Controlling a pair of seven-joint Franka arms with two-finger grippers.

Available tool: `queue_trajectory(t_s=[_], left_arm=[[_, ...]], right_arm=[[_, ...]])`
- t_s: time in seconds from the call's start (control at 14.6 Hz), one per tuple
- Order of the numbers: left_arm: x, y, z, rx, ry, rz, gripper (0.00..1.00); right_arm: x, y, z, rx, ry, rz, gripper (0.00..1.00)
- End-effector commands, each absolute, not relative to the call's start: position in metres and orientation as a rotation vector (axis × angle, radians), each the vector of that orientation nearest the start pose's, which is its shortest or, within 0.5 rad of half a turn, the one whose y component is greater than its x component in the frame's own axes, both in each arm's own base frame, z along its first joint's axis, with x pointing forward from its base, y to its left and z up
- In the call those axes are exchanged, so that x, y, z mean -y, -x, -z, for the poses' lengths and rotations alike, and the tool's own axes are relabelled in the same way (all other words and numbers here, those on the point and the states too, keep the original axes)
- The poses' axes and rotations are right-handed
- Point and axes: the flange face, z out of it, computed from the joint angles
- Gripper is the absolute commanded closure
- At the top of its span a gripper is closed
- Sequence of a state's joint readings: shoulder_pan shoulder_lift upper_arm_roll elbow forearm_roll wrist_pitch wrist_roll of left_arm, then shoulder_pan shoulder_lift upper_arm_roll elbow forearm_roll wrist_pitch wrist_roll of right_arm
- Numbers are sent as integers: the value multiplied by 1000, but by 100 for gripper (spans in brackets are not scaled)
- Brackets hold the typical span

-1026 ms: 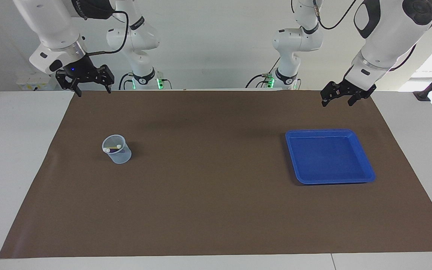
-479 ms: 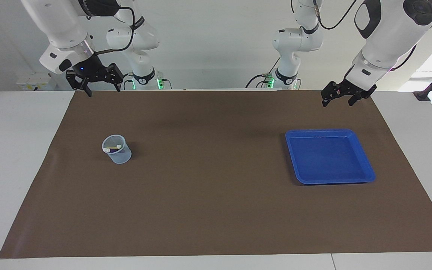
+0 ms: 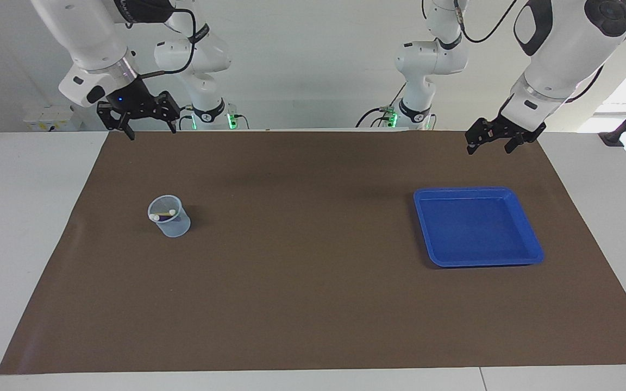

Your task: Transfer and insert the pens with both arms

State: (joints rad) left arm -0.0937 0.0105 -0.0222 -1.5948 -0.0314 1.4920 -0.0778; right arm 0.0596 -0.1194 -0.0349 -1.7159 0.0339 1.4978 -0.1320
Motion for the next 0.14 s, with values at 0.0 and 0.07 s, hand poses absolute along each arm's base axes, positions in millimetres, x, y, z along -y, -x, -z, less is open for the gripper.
queue_trajectory(t_s=[0.0,0.07], left_arm=[[62,-543,-603,-33,3163,-192,0],[62,-543,-603,-33,3163,-192,0]], right_arm=[[-16,-506,-617,226,3074,-124,0],[-16,-506,-618,226,3074,-119,0]])
